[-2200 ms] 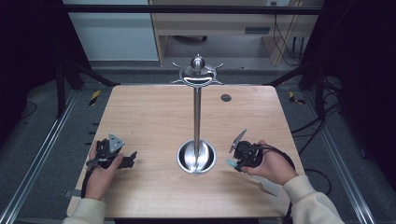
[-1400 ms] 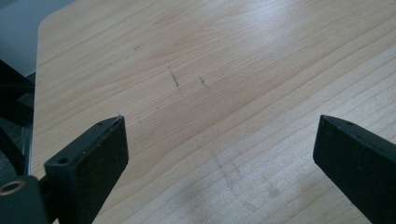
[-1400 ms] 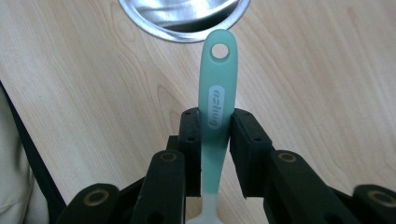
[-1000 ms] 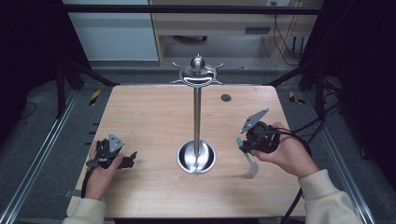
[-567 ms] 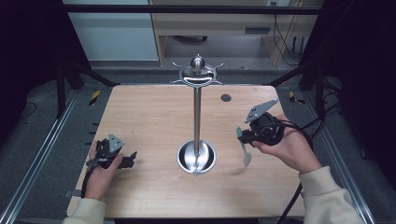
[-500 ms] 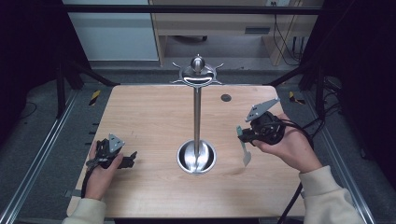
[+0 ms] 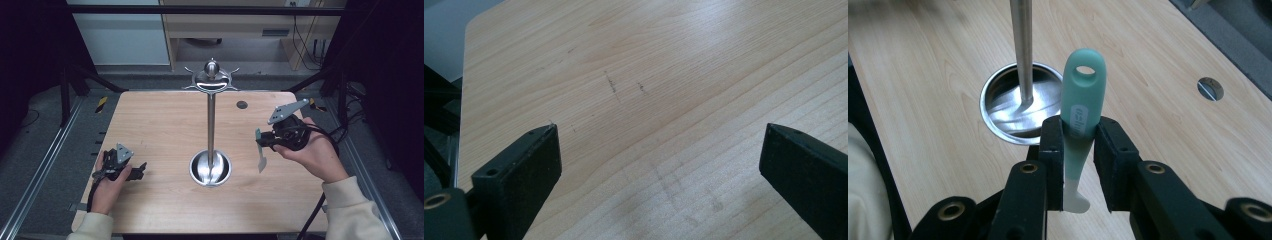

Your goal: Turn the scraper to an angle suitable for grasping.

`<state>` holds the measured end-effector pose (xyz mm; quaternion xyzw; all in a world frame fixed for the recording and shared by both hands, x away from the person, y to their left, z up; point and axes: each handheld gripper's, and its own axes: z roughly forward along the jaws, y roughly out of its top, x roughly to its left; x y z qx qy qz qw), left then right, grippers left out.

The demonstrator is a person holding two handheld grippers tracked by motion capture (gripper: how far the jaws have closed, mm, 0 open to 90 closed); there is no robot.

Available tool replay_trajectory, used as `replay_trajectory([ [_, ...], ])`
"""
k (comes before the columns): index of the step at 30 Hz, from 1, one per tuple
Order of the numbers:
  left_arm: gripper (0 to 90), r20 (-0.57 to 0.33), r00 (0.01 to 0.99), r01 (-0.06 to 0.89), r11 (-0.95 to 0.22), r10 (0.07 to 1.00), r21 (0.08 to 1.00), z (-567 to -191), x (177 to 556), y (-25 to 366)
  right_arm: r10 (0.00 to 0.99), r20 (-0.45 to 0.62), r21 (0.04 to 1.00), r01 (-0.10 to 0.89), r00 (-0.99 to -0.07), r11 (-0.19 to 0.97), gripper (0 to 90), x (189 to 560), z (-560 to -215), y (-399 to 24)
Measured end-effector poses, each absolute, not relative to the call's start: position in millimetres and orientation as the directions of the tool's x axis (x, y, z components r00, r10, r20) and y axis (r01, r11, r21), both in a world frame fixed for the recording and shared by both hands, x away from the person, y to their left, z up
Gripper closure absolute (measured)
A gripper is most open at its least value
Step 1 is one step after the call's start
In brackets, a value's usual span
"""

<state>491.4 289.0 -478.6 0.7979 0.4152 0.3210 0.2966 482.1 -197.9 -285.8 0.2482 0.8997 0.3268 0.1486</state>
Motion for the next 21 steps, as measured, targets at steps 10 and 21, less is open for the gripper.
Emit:
replay_trajectory([
  [10, 3.1, 0.267, 0.449, 0.471, -0.48, 0.852, 0.74, -479, 492, 289, 0.558, -0.097, 0.709, 0.336, -0.824, 0.62, 74.9, 483, -273, -202],
  [21, 3.1, 0.268, 0.45, 0.472, -0.482, 0.852, 0.738, -479, 492, 289, 0.572, -0.094, 0.742, 0.325, -0.815, 0.586, 74.9, 483, -262, -210],
])
